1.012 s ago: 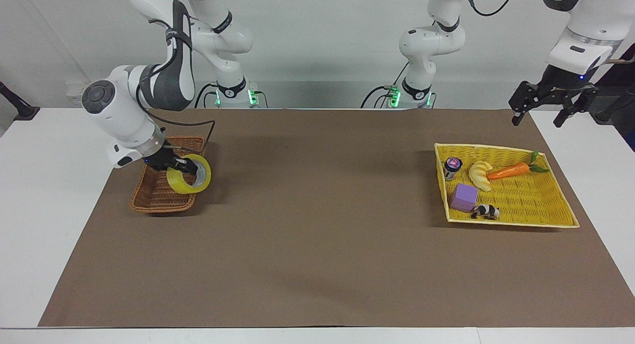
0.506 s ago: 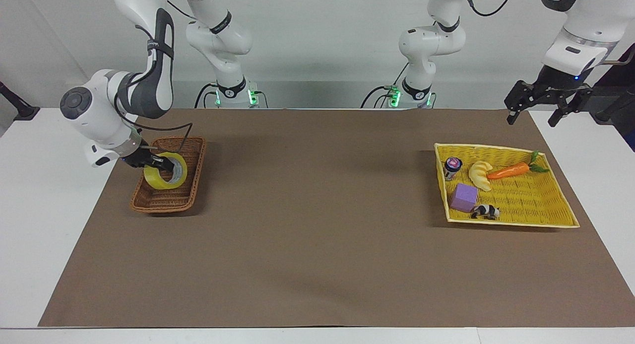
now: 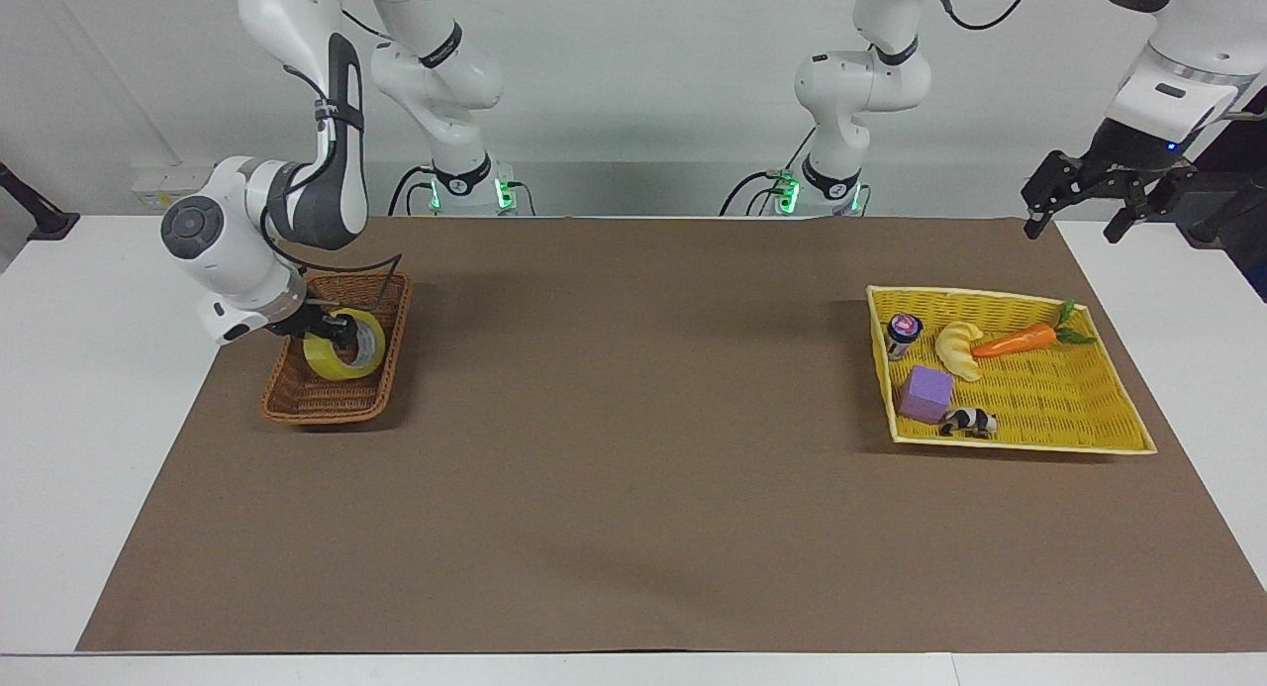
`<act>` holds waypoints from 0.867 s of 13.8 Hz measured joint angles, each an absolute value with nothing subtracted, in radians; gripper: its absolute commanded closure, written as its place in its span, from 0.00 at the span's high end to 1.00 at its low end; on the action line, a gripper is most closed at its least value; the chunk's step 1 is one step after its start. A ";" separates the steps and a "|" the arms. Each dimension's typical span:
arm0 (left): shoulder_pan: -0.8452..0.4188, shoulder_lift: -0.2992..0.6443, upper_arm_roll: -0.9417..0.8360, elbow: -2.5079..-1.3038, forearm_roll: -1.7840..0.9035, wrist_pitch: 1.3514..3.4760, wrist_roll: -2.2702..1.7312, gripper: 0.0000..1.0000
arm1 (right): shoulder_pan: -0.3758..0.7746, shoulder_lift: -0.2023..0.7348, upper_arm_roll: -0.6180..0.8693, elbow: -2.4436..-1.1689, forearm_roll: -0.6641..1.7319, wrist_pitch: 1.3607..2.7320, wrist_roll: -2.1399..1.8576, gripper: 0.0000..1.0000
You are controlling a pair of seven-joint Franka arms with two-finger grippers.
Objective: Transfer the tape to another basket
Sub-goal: 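Lower the tape into the wicker basket with the right gripper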
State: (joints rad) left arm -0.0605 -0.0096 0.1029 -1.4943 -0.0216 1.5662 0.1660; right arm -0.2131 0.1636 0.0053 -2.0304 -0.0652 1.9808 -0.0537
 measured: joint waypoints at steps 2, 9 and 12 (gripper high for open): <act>-0.061 -0.010 0.104 -1.494 -0.022 1.550 0.166 1.00 | -0.210 0.163 0.005 -2.029 -0.065 1.978 -0.054 1.00; -0.062 -0.011 0.104 -1.487 -0.022 1.548 0.179 1.00 | -0.176 0.151 0.006 -2.023 -0.194 1.906 -0.054 1.00; -0.063 -0.013 0.102 -1.487 -0.022 1.533 0.179 1.00 | -0.170 0.147 0.006 -2.020 -0.262 1.881 -0.054 1.00</act>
State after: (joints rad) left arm -0.0634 -0.0128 0.1023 -1.4869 -0.0216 1.5329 0.1791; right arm -0.1700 0.1470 0.0056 -2.0197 -0.2622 1.8811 -0.0536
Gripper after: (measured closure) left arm 0.000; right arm 0.000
